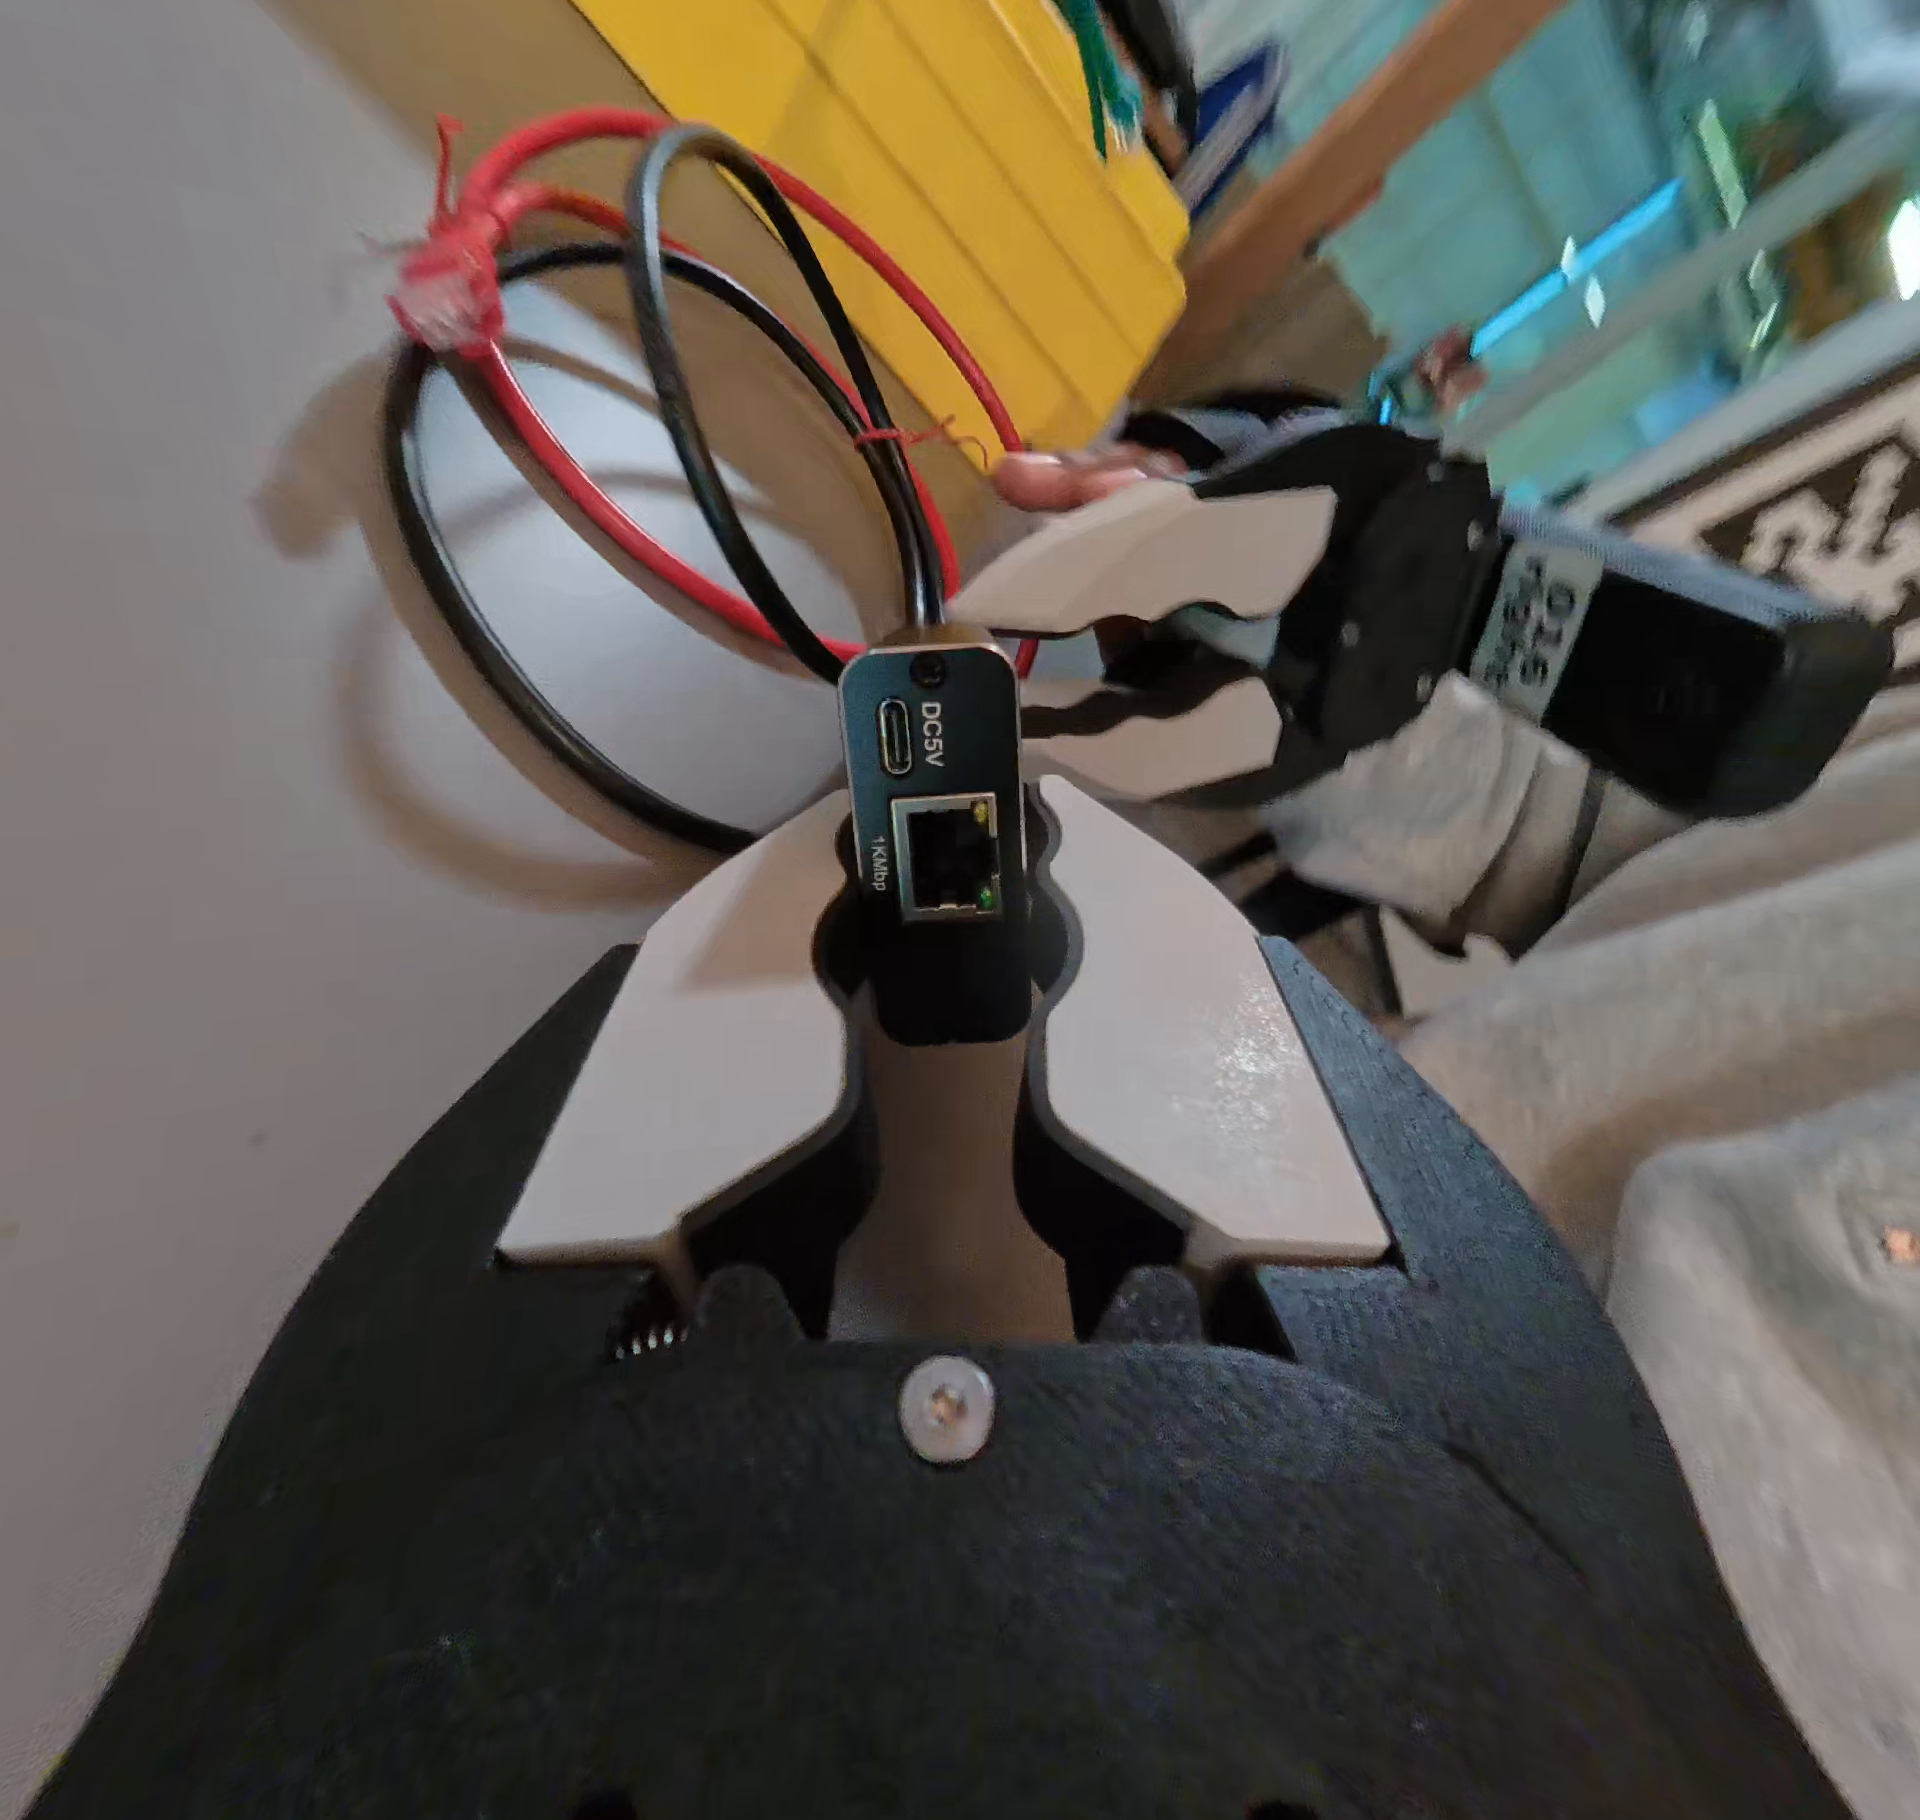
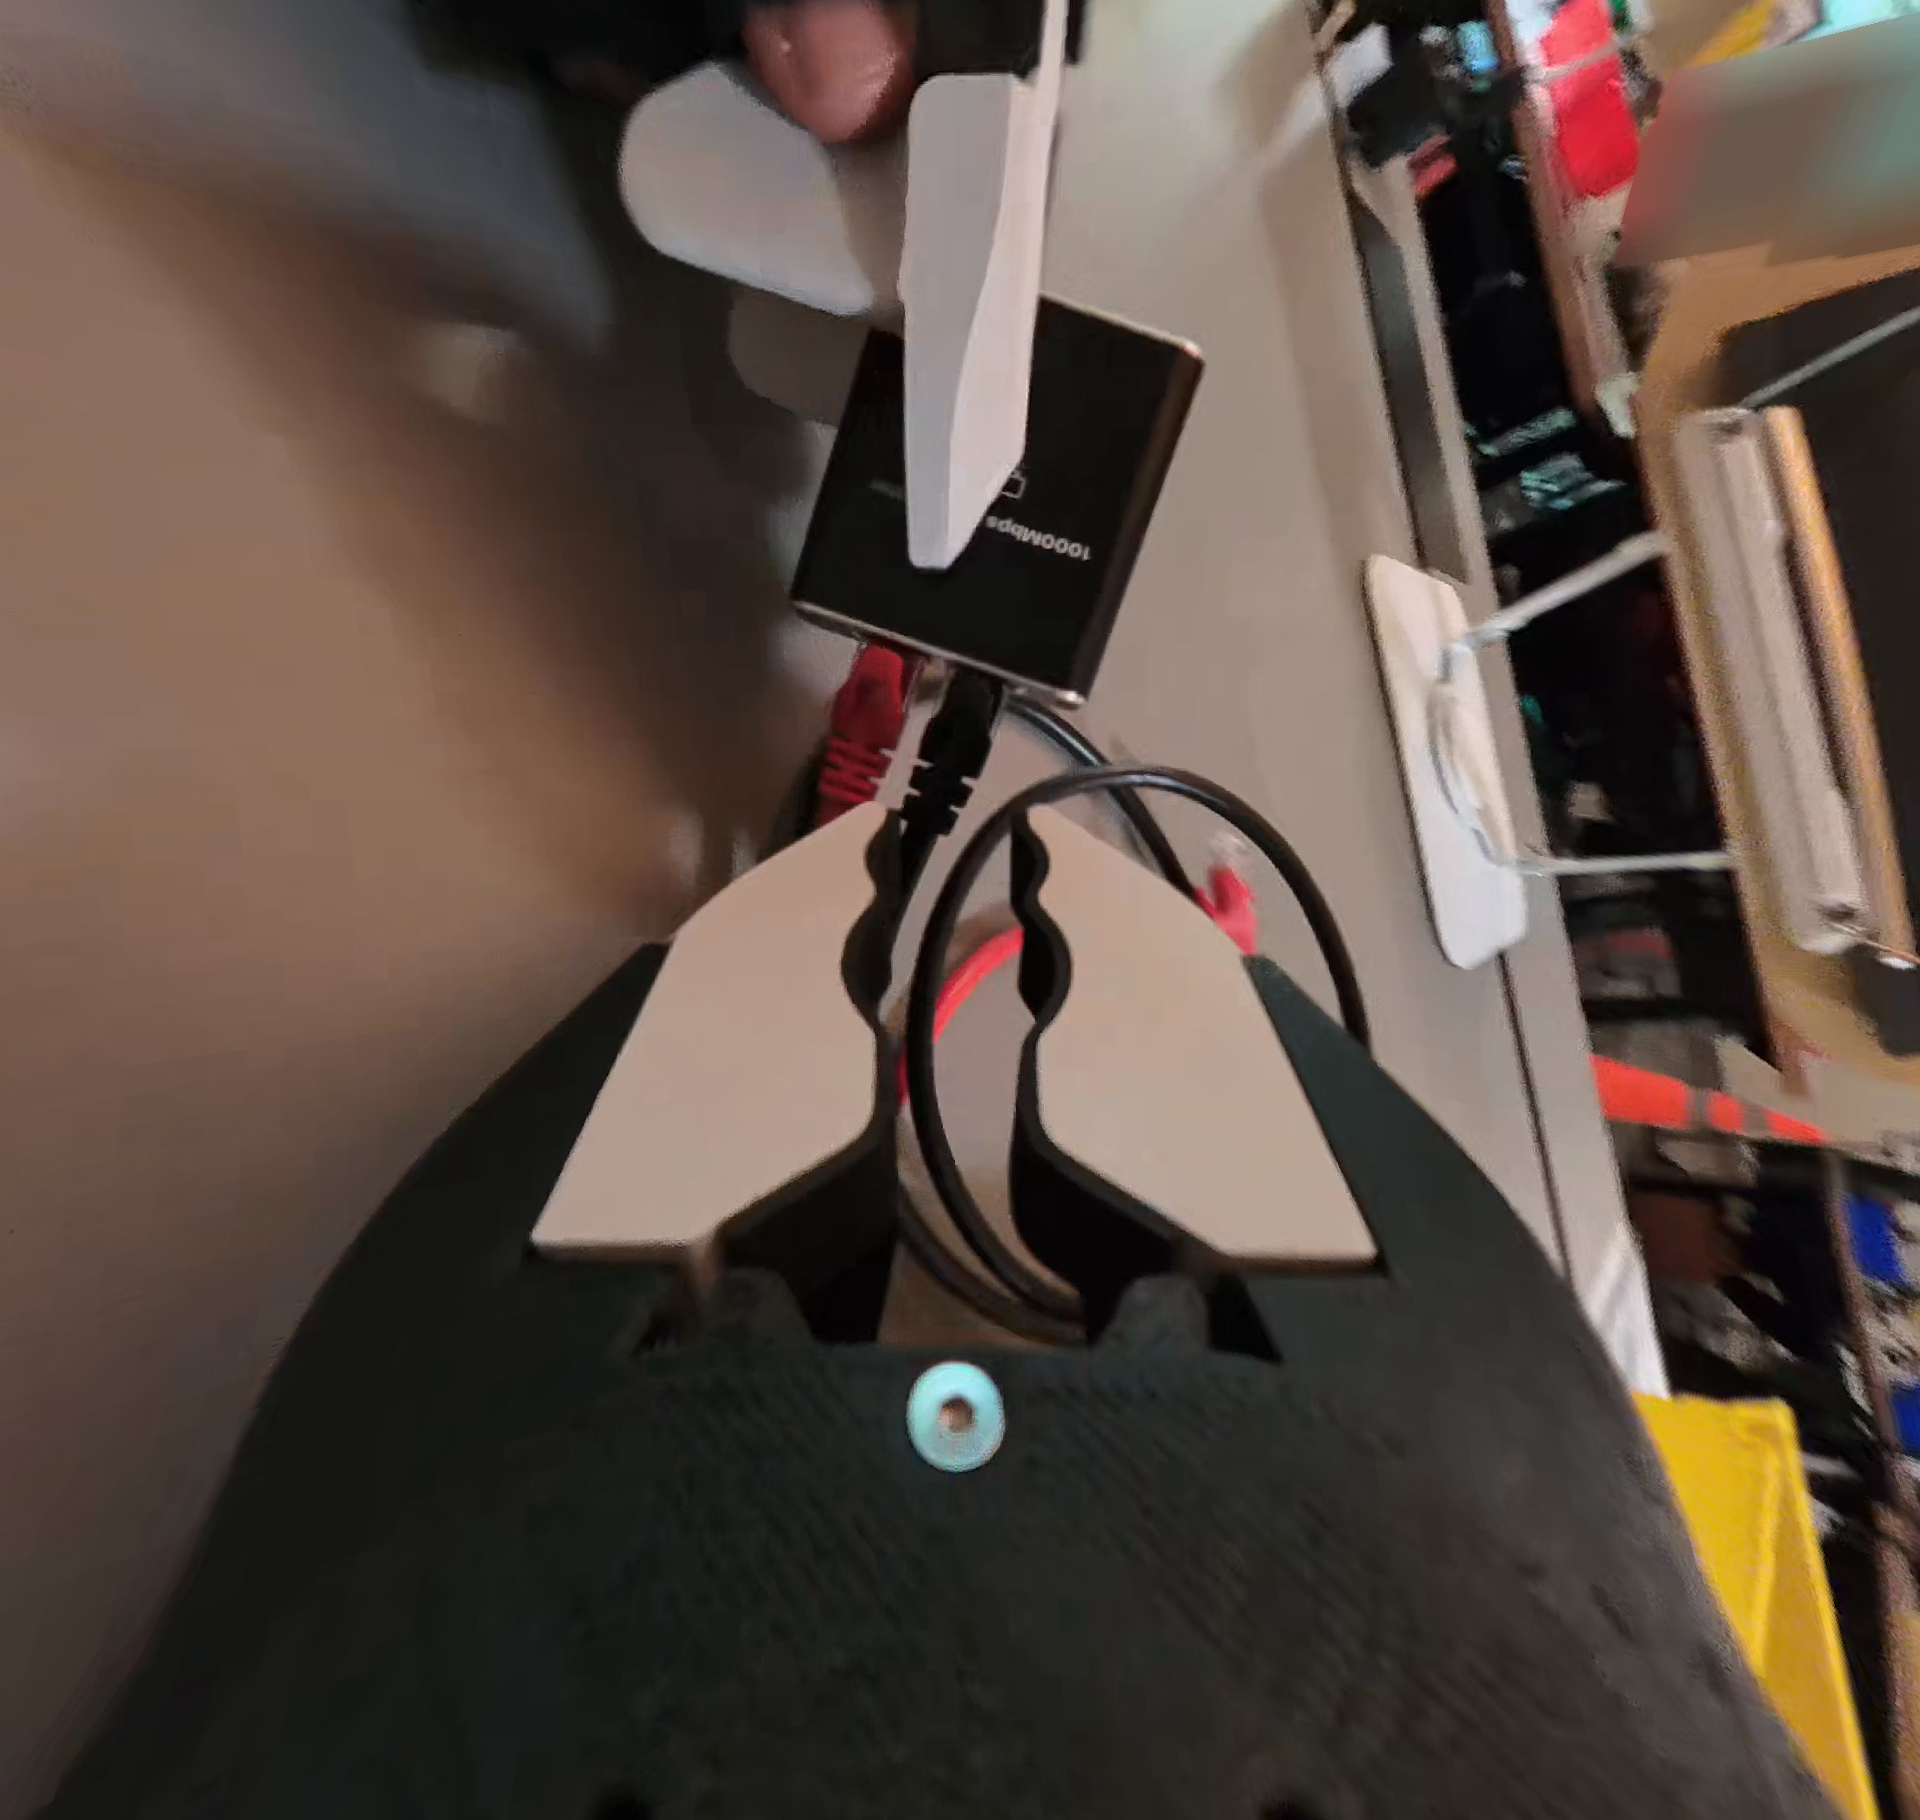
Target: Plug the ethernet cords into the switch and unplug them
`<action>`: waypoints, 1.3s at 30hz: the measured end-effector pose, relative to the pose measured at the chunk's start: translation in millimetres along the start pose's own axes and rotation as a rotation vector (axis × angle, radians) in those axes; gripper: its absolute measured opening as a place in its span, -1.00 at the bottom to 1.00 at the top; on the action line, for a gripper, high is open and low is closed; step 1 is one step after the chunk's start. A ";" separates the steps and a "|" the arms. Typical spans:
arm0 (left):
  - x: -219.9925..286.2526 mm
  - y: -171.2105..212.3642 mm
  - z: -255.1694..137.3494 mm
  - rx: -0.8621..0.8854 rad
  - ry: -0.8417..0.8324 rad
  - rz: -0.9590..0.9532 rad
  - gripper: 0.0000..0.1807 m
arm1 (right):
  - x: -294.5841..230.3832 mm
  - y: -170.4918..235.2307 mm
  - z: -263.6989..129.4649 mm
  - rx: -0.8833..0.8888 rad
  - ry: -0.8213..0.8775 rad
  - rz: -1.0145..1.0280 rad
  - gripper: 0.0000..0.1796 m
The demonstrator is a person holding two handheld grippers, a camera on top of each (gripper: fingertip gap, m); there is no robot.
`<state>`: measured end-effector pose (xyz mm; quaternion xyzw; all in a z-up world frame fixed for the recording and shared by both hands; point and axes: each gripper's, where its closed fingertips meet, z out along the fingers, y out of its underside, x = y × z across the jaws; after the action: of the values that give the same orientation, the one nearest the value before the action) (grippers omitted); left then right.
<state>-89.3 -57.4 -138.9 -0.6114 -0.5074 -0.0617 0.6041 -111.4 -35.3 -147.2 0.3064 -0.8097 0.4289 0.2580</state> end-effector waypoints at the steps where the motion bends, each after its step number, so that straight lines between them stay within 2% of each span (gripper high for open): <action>1: -5.5 -5.7 -4.0 0.051 -0.013 -0.038 -0.70 | 8.7 -4.5 -1.5 0.015 0.064 0.012 -0.76; 3: -14.0 -16.5 -14.9 0.156 -0.017 -0.110 -0.70 | 28.6 -20.4 -11.3 0.102 0.185 0.086 -0.79; 5: -17.1 -29.6 -28.2 0.287 0.012 -0.158 -0.71 | 37.6 -37.1 -21.1 0.223 0.205 0.243 -0.78; 10: -12.5 -51.6 -52.3 0.550 0.120 -0.225 -0.72 | 16.4 -79.0 -18.7 0.443 -0.101 0.891 -0.79; 14: 3.6 -57.5 -54.4 0.672 0.257 -0.266 -0.71 | 13.1 -80.9 -3.7 0.481 -0.124 1.131 -0.69; 16: 9.6 -56.4 -47.2 0.681 0.316 -0.297 -0.73 | 20.3 -76.6 -2.2 0.511 -0.108 1.171 -0.58; 18: 17.1 -54.0 -37.1 0.667 0.353 -0.301 -0.73 | 29.3 -70.1 -4.3 0.530 -0.080 1.176 -0.56; 22: 31.0 -54.5 -28.1 0.669 0.404 -0.266 -0.73 | 44.2 -62.0 -17.6 0.617 -0.063 1.213 -0.72; 29: 31.0 -49.1 -22.2 0.608 0.303 -0.131 -0.72 | 45.8 -57.2 -17.1 0.647 -0.138 1.265 -0.71; 35: 32.5 -47.0 -19.0 0.588 0.281 -0.089 -0.72 | 46.4 -55.0 -17.7 0.646 -0.155 1.257 -0.64; 39: 40.2 -44.7 -16.3 0.561 0.311 -0.049 -0.70 | 46.5 -50.6 -22.2 0.668 -0.195 1.266 -0.81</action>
<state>-92.4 -59.5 -76.7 -0.3919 -0.4210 -0.0267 0.8176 -103.3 -51.6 -77.3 -0.1219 -0.6769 0.6915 -0.2210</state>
